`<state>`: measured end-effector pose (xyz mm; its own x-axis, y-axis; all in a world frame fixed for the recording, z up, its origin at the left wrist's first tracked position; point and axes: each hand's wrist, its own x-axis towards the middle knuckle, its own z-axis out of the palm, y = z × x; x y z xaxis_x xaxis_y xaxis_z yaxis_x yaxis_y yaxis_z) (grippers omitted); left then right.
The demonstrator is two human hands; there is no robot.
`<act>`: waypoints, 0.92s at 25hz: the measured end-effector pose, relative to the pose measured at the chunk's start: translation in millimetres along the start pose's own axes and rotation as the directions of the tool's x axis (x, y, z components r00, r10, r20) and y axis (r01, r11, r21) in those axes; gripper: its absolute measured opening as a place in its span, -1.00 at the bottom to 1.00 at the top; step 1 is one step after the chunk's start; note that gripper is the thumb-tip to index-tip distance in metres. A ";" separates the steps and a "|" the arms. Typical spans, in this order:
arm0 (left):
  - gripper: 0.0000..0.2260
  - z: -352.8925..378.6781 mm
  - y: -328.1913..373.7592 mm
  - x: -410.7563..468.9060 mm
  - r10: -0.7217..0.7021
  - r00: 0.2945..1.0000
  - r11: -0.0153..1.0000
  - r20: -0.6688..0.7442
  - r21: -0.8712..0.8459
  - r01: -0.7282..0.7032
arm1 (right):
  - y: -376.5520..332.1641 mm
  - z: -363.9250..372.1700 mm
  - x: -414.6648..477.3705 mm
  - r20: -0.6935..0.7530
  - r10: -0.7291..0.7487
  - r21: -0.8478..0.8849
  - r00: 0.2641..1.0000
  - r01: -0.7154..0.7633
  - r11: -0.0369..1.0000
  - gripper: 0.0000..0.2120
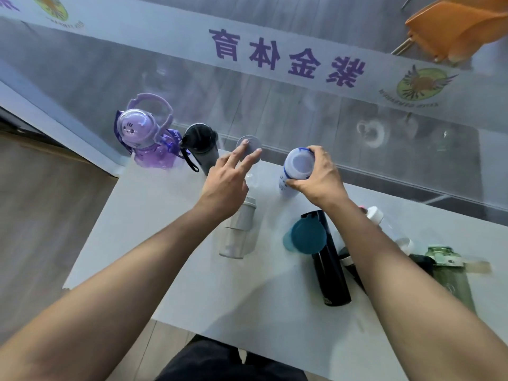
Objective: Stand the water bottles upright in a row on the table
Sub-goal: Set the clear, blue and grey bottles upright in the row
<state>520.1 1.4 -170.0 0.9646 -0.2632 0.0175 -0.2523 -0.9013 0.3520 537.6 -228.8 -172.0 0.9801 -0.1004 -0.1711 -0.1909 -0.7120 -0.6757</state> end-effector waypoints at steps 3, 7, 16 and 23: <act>-0.27 0.2 1.4 -0.7 -0.017 1.000 0.999 0.025 -0.032 0.018 | 1.0 4.3 2.0 -0.007 0.008 -0.014 1.000 -0.008 1.000 -0.22; -0.25 2.3 -1.2 -1.1 -0.001 1.000 1.000 0.026 -0.014 0.001 | 0.7 8.4 -4.5 -0.031 0.004 -0.036 1.000 -0.005 0.999 -0.25; -0.28 -0.6 1.0 0.5 -0.002 1.000 1.000 0.024 -0.011 0.002 | -0.5 7.9 -5.9 -0.037 0.034 -0.078 0.999 -0.037 0.996 -0.22; -0.32 -4.7 -4.7 -10.8 -0.022 0.989 0.995 -0.144 -0.100 0.008 | -0.6 6.6 -9.3 -0.030 0.060 -0.104 0.998 -0.063 0.993 -0.14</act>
<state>511.2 10.0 -167.4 0.9709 -0.1907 0.1446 -0.2359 -0.8642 0.4444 528.2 -222.8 -174.8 0.9680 -0.1641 -0.1897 -0.2456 -0.7730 -0.5850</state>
